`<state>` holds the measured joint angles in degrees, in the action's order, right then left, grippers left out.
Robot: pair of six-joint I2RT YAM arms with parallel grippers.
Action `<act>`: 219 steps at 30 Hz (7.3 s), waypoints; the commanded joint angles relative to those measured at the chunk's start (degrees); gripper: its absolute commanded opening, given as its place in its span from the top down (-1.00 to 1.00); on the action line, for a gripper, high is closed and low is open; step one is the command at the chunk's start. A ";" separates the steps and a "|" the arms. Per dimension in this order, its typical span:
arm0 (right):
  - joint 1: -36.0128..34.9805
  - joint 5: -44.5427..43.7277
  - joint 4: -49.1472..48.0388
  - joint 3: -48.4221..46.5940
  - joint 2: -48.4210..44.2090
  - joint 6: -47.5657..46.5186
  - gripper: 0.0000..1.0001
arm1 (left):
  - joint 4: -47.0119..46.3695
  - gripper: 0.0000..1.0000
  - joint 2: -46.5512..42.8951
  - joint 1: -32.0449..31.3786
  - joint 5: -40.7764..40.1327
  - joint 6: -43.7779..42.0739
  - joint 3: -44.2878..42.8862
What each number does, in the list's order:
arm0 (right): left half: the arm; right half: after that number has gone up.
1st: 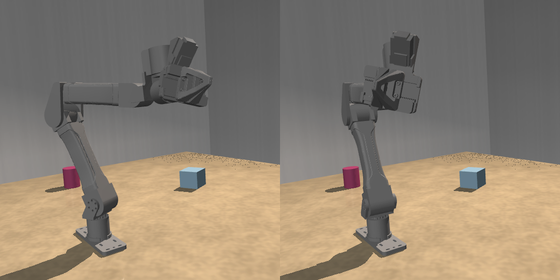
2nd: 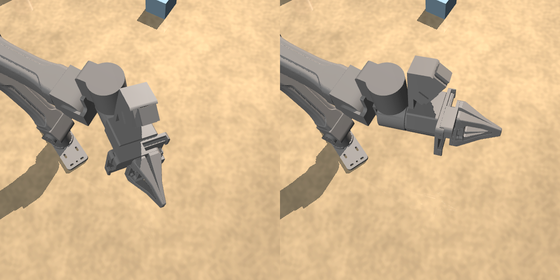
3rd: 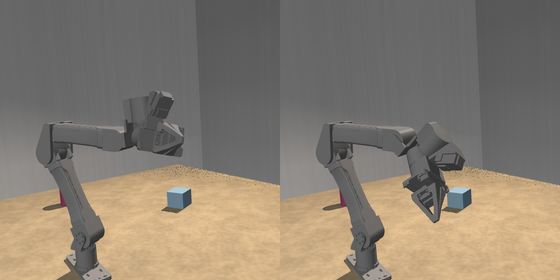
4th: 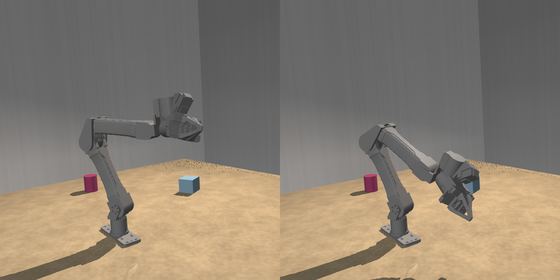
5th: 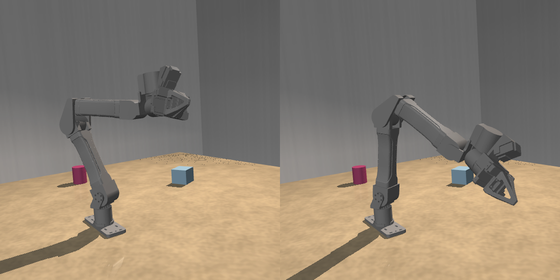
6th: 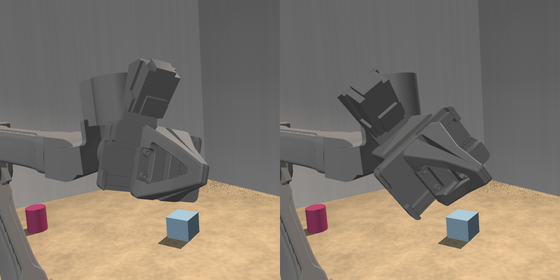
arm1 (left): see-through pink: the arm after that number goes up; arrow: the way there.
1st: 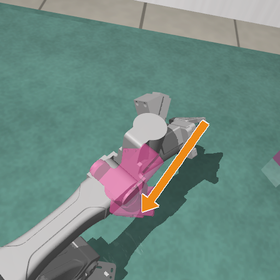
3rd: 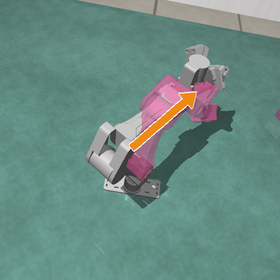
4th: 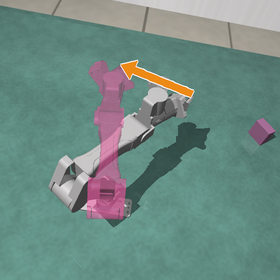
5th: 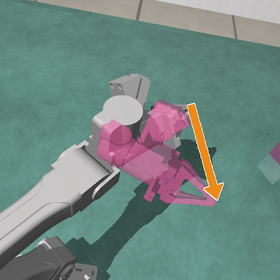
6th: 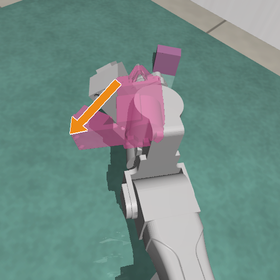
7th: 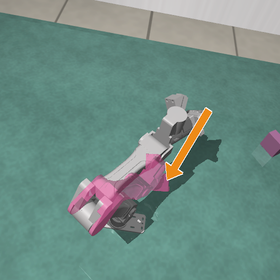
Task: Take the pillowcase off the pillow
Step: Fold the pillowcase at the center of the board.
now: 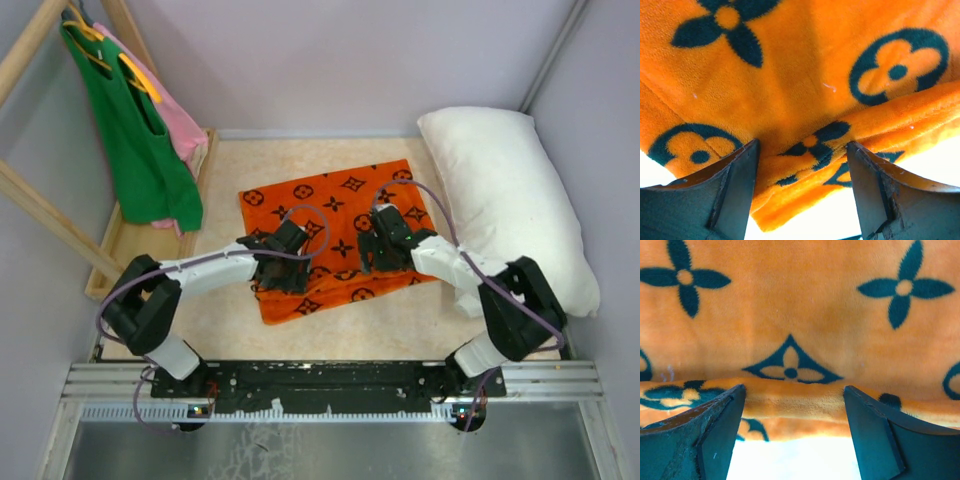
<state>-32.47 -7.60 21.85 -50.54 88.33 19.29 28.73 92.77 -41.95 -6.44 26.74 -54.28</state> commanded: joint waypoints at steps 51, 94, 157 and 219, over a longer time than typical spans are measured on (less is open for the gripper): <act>22.00 15.07 -15.38 -20.55 2.81 8.77 -0.53 | -2.32 -0.63 -6.13 22.02 -4.63 8.90 4.99; 30.00 27.18 -0.10 -54.31 47.43 -16.18 0.01 | -5.99 -0.88 33.04 42.23 22.14 -24.73 -48.97; 33.78 34.05 11.08 -85.16 46.95 -13.69 1.00 | -38.52 1.00 35.65 44.51 38.77 -16.40 -59.97; 45.30 44.67 -10.55 -40.78 20.83 -2.45 1.00 | -63.69 1.00 16.21 40.70 32.82 -16.53 -9.93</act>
<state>11.31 37.52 14.98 -93.71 114.59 16.36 -28.18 113.97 -0.89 28.56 10.46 -68.16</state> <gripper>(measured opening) 0.011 0.012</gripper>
